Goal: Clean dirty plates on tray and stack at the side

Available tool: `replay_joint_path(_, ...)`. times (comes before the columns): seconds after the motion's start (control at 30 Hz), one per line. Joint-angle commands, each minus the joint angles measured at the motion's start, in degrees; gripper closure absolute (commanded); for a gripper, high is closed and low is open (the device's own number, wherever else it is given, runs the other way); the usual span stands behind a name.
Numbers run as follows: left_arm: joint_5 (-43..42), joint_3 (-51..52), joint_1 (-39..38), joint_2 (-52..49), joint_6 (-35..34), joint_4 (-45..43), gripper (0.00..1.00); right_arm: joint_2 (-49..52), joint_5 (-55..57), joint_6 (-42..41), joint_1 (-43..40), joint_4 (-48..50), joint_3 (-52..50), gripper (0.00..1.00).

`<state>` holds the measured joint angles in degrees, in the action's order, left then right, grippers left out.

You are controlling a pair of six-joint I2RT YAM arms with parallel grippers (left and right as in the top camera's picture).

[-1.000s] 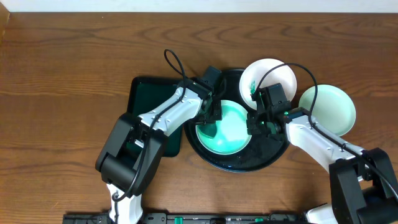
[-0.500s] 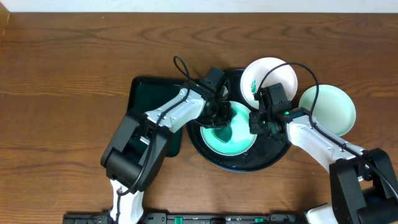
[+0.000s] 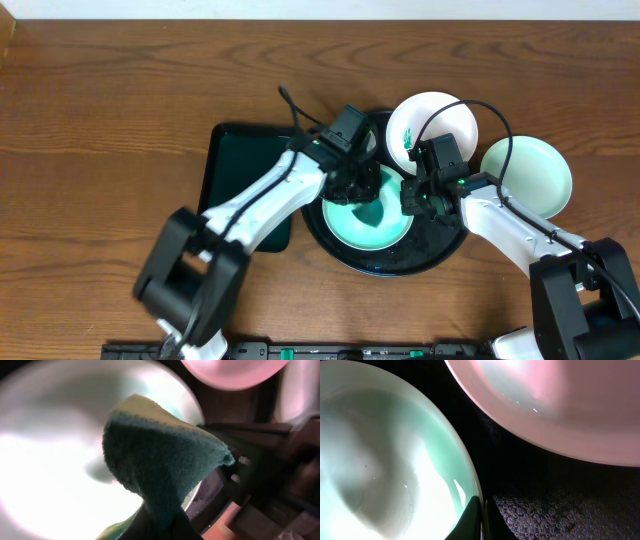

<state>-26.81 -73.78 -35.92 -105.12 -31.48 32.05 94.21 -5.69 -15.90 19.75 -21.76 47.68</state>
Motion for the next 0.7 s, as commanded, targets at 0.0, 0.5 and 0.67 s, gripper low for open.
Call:
replay_joint_path(0.0, 11.72, 0.04, -0.04, 2.91, -0.11, 3.19, 0.93, 0.22, -3.61, 0.11, 0.61, 0.35, 0.94, 0.99)
replay_joint_path(0.5, 17.66, 2.1, -0.04, 2.56, -0.09, 6.93, 0.92, 0.22, -7.54, -1.84, 0.59, 1.05, 0.94, 0.98)
replay_joint_path(0.67, 17.66, 2.1, -0.04, 2.56, -0.07, 6.95, 0.93, 0.22, -6.12, -1.79, 0.59, 1.42, 0.94, 0.85)
